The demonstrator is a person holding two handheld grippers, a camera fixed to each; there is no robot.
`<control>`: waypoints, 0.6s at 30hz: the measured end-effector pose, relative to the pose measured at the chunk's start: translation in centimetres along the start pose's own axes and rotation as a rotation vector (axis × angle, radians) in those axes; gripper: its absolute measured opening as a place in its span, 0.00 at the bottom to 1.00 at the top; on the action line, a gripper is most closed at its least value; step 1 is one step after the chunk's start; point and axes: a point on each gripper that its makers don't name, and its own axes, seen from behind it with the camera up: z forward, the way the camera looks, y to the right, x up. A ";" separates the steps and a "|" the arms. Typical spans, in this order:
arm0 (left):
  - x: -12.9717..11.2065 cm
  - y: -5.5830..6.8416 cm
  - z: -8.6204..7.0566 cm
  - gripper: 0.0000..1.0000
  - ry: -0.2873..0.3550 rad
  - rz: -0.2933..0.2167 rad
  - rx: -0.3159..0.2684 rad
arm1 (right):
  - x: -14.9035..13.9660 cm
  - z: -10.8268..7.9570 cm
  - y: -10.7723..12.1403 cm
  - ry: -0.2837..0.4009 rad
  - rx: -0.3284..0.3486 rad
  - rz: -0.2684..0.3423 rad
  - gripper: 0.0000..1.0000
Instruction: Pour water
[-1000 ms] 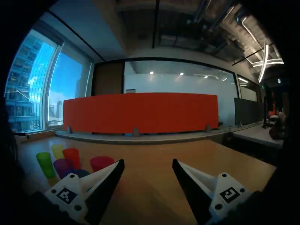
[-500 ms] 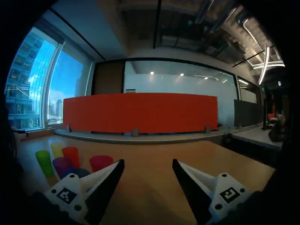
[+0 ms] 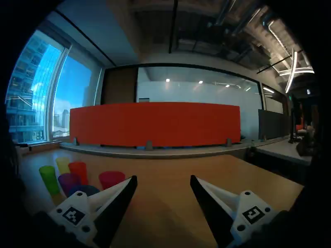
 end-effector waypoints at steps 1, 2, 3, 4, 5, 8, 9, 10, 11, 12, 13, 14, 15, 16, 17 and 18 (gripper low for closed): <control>0.0 0.0 0.0 1.00 0.000 0.000 0.000 | 0.0 0.0 0.0 0.000 0.000 0.000 0.99; 0.0 0.0 0.0 1.00 0.000 0.000 0.000 | 0.0 0.0 0.0 0.000 0.000 0.000 0.99; 0.0 0.0 0.0 1.00 0.000 0.000 0.000 | 0.0 0.0 0.0 0.000 0.000 0.000 0.99; 0.0 0.0 0.0 1.00 0.000 0.000 0.000 | 0.0 0.0 0.0 0.000 0.000 0.000 0.99; 0.0 0.0 0.0 1.00 0.000 0.000 0.000 | 0.0 0.0 0.0 0.000 0.000 0.000 0.99; 0.0 0.0 0.0 1.00 0.000 0.000 0.000 | 0.0 0.0 0.0 0.000 0.000 0.000 0.99; 0.0 0.0 0.0 1.00 0.000 0.000 0.000 | 0.0 0.0 0.0 0.000 0.000 0.000 0.99; 0.0 0.0 0.0 1.00 0.000 0.000 0.000 | 0.0 0.0 0.0 0.000 0.000 0.000 0.99; 0.0 0.0 0.0 1.00 0.000 0.000 0.000 | 0.0 0.0 0.0 0.000 0.000 0.000 0.99; 0.0 0.0 0.0 1.00 0.000 0.000 0.000 | 0.0 0.0 0.0 0.000 0.000 0.000 0.99; 0.0 0.0 0.0 1.00 0.000 0.000 0.000 | 0.0 0.0 0.0 0.000 0.000 0.000 0.99; 0.0 0.0 0.0 1.00 0.000 0.000 0.000 | 0.0 0.0 0.0 0.000 0.000 0.000 0.99; 0.0 0.0 0.0 1.00 0.000 0.000 0.000 | 0.0 0.0 0.0 0.000 0.000 0.000 0.99; 0.1 0.0 0.0 1.00 0.000 0.000 0.000 | -0.1 0.0 0.0 0.000 0.000 0.000 0.99; 0.1 0.0 0.0 1.00 0.000 0.000 0.000 | -0.1 0.0 0.0 0.000 0.000 0.000 0.99; 0.1 0.0 0.0 1.00 0.000 0.000 0.000 | -0.1 0.0 0.0 0.000 0.000 0.000 0.99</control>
